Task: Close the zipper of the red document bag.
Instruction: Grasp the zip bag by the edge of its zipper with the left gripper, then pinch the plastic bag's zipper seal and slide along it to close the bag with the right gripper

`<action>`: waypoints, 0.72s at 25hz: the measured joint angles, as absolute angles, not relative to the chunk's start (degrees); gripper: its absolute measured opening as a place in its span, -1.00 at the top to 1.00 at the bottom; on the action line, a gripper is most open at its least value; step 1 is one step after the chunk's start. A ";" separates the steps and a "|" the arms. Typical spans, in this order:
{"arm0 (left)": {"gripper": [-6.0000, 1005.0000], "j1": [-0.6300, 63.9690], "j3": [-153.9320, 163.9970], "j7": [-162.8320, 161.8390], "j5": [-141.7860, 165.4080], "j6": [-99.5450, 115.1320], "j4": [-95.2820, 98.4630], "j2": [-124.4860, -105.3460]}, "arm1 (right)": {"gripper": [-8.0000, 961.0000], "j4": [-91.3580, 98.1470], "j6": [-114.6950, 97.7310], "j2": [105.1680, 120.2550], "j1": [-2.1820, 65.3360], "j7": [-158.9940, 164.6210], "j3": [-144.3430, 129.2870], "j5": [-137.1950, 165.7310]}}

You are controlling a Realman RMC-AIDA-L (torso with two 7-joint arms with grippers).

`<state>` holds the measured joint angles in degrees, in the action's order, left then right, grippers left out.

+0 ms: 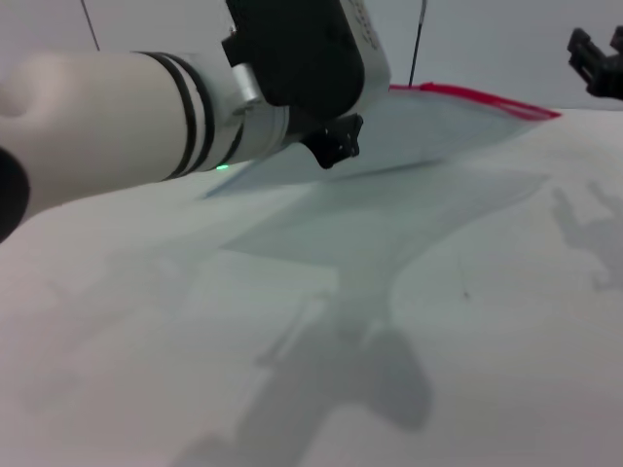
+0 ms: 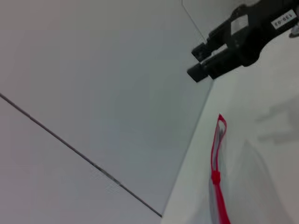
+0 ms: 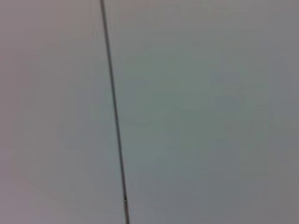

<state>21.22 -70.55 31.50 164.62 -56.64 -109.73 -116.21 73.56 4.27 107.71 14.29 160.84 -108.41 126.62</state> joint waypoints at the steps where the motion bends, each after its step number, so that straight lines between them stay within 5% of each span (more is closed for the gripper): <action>1: 0.88 20.75 -70.60 31.64 164.62 -55.87 -110.12 -116.20 | -0.07 74.80 2.35 107.82 14.19 160.81 -107.35 127.57; 10: 0.88 18.09 -70.58 32.22 164.59 -50.60 -110.83 -116.19 | -0.07 83.02 -10.92 109.56 14.09 154.88 -100.27 128.90; 18: 0.88 17.40 -70.08 32.60 164.53 -48.63 -110.79 -116.19 | -0.07 87.52 -22.81 115.36 15.40 145.33 -91.73 128.36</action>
